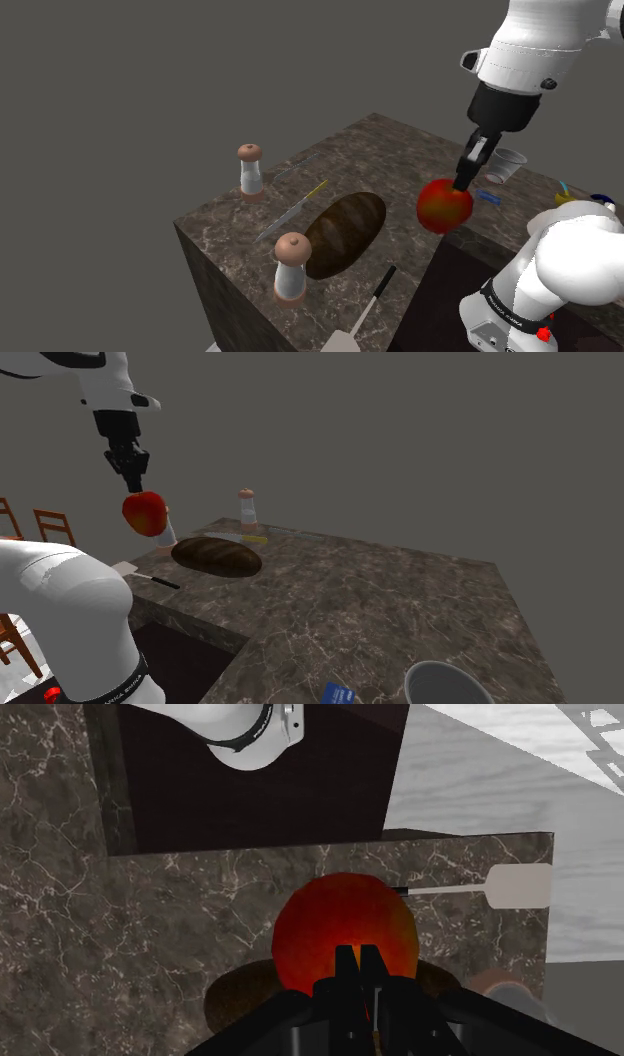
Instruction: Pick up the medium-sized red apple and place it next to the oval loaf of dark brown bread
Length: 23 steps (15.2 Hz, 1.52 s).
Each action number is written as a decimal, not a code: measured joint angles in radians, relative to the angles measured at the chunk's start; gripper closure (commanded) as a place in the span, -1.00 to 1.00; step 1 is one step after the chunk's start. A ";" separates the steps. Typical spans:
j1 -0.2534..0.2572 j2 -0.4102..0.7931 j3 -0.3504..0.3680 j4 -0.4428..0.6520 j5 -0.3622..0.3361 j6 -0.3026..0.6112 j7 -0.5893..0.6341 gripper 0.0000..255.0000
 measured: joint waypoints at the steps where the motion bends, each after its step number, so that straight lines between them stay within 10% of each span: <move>1: 0.006 0.003 0.028 0.010 0.023 -0.001 0.027 1.00; 23: 0.053 -0.065 0.138 -0.286 0.132 0.229 0.033 1.00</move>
